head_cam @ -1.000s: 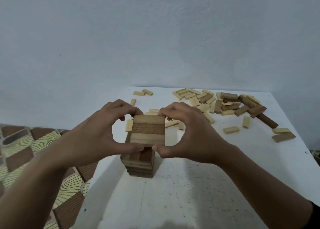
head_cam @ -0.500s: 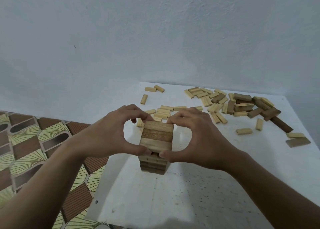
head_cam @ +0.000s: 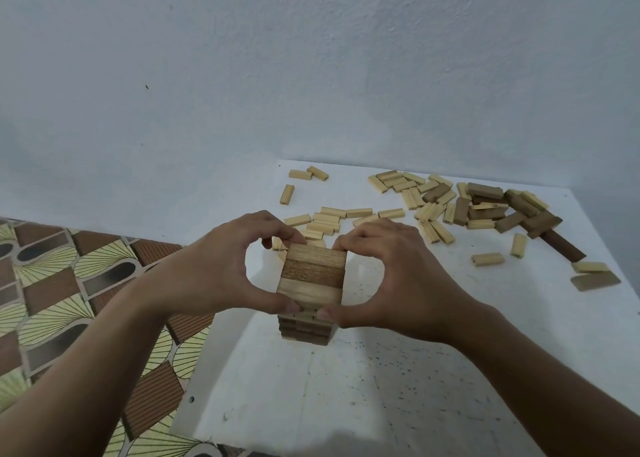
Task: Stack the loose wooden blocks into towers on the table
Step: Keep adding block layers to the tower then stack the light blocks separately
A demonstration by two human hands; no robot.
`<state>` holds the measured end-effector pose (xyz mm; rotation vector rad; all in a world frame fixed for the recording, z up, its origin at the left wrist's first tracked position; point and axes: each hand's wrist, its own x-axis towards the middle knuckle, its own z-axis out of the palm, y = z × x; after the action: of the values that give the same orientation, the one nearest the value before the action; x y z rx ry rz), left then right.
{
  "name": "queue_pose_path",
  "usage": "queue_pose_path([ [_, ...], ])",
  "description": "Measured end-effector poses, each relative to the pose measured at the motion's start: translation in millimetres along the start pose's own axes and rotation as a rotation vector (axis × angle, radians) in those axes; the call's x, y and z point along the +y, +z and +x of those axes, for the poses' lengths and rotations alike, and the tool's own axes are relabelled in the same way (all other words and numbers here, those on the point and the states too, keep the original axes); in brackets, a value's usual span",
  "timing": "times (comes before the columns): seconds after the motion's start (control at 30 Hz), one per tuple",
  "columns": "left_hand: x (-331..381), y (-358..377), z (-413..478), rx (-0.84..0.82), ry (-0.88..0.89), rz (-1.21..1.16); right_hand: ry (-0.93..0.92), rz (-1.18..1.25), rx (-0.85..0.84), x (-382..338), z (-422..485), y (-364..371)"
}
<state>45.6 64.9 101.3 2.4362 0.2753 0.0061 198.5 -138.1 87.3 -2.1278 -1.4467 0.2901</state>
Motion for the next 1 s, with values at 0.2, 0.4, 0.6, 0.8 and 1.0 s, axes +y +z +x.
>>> queue_pose_path([
  [0.2,-0.5,1.6,-1.0,0.0,-0.005,-0.015,0.003,-0.008,0.002,0.5,-1.5,0.4],
  [0.4,-3.4,3.8,-3.3,0.029,-0.024,-0.001,0.005,-0.002,0.004,0.4,-2.8,1.3],
  [0.6,-3.9,4.8,-3.9,0.044,-0.025,0.005,0.014,0.004,0.005,1.6,-3.7,1.7],
  [0.8,-2.4,5.0,-4.0,0.039,-0.03,0.003,0.016,0.004,0.013,3.6,-5.0,3.6],
  [1.0,-4.4,5.9,-4.1,0.025,-0.001,-0.021,0.012,0.012,0.024,3.5,-7.7,3.3],
])
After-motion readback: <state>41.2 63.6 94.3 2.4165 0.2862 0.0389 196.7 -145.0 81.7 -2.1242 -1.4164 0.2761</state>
